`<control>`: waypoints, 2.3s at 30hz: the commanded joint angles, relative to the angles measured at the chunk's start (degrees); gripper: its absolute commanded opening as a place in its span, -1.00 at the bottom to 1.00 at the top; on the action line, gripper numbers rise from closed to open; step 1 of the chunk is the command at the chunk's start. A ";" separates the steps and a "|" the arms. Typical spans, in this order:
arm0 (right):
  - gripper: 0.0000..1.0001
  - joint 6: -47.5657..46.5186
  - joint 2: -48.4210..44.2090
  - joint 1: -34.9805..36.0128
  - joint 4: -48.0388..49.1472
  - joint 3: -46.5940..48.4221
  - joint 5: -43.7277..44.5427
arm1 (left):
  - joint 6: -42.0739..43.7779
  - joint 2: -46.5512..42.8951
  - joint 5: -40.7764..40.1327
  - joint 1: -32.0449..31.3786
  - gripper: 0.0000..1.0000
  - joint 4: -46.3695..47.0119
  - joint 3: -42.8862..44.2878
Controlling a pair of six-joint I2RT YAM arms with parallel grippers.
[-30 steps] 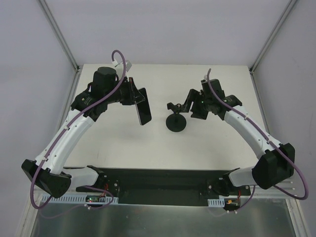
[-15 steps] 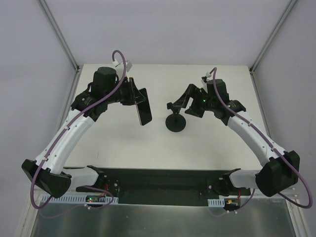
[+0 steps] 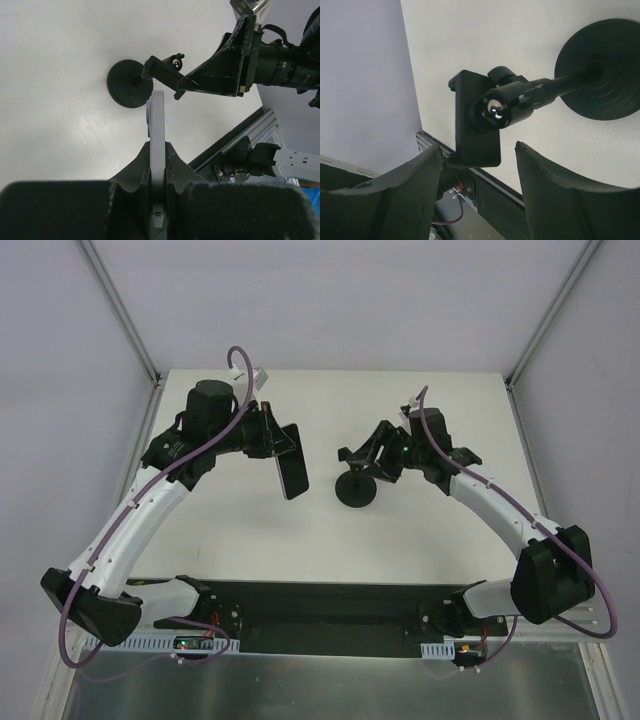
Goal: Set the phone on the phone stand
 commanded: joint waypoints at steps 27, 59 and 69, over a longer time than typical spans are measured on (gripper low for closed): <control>-0.99 -32.79 7.57 -4.20 -7.59 3.71 -30.94 | 4.71 -16.25 18.16 -4.88 -1.00 15.19 -13.62; -0.42 -41.68 11.26 4.94 -18.16 7.15 -35.89 | 5.05 -8.70 21.85 -7.25 -1.00 15.89 -6.67; 0.77 -33.60 -0.68 7.21 -11.75 2.40 -24.92 | 5.32 -12.21 18.34 -7.43 -1.00 16.33 -9.66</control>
